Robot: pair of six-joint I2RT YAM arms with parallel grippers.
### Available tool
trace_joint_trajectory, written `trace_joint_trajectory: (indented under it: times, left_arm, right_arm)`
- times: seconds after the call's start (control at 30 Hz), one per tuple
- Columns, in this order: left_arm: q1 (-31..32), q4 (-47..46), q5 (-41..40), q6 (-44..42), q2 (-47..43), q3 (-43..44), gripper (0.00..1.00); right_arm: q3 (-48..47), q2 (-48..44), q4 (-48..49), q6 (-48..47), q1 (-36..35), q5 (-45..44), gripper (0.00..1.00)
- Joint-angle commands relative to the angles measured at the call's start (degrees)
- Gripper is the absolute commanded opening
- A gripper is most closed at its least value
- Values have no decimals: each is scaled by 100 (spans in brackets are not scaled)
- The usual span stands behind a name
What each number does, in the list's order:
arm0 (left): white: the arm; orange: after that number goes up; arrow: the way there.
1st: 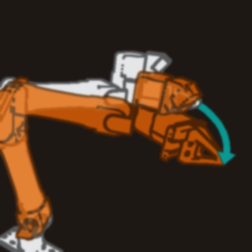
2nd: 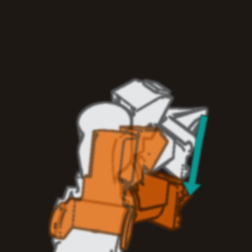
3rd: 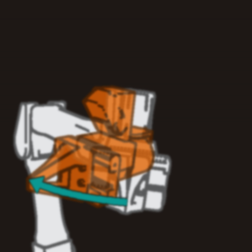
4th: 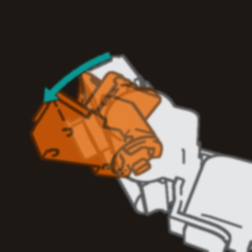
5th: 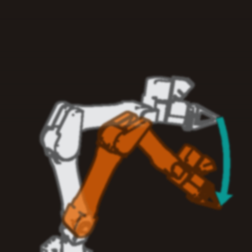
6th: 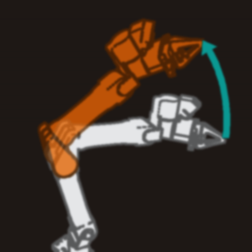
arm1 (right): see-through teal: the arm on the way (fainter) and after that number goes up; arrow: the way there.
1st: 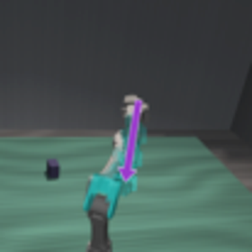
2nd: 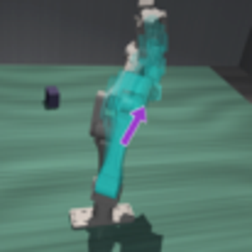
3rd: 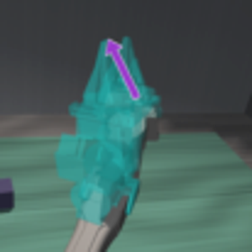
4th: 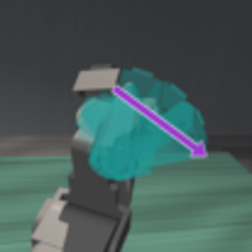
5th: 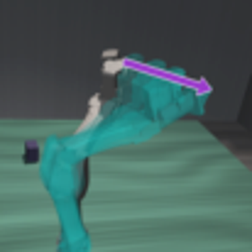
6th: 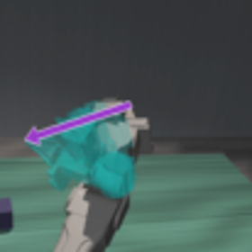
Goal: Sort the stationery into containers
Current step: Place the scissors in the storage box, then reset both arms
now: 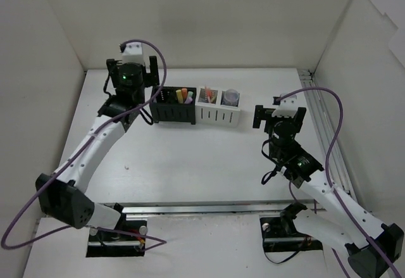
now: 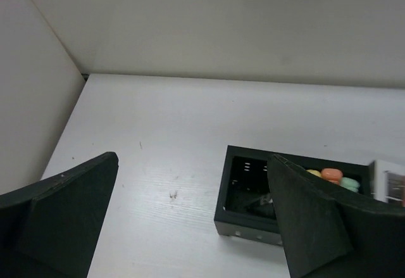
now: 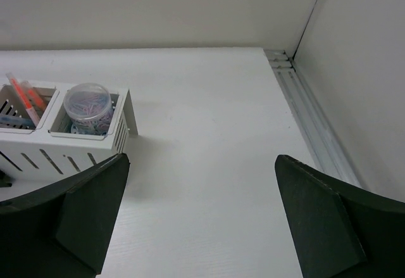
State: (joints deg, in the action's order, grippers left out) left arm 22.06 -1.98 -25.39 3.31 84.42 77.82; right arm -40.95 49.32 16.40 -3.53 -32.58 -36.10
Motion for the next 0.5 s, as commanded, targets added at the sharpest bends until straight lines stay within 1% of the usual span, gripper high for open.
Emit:
trace_joint_trajectory:
  times: [0.0, 0.03, 0.07, 0.1, 0.13, 0.17, 0.23, 0.27, 0.33, 0.37, 0.4, 0.43, 0.47]
  left_arm:
    - [-27, 1821, 78, 1222, -985, 585, 100]
    - [-27, 2033, 113, 1607, -1172, 472, 99]
    - [-27, 2174, 130, 1759, -1374, 10, 99]
    - [-27, 2193, 174, 1917, -1837, -300, 99]
    - [-88, 2158, 244, 2162, -2094, -616, 100]
    - [-88, 2071, 323, 2269, -2610, -1272, 99]
    - [-88, 2105, 368, 2498, -3087, -1838, 100]
    - [-141, 2236, 324, 2803, -3490, -2302, 100]
    - [-141, 2333, 359, 2999, -3861, -2700, 99]
    - [-141, 2386, 411, 3096, -4002, -3059, 99]
    - [-141, 2378, 612, 3088, -4273, -3228, 99]
    - [-141, 2386, 675, 3123, -4407, -3499, 99]
    - [-141, 2412, 736, 3166, -4504, -3589, 99]
  right_arm:
    - [-220, -10, -321, 1063, 58, -301, 98]
    - [-212, -1, -435, 1239, 102, -319, 98]
    - [-168, -1, -628, 1589, 111, -328, 98]
    - [-150, -10, -708, 1758, 146, -310, 98]
    - [-133, -10, -813, 1916, 216, -310, 98]
    - [-80, -19, -997, 2161, 243, -319, 98]
    - [-36, -36, -1147, 2198, 278, -126, 98]
    - [51, -89, -1305, 2260, 296, -100, 98]
    - [157, -159, -1394, 2330, 340, -11, 98]
    - [297, -247, -1420, 2435, 349, -3, 98]
    - [368, -291, -1421, 2436, 331, 128, 98]
    - [412, -335, -1421, 2436, 340, 208, 98]
    - [447, -431, -1438, 2392, 340, 304, 98]
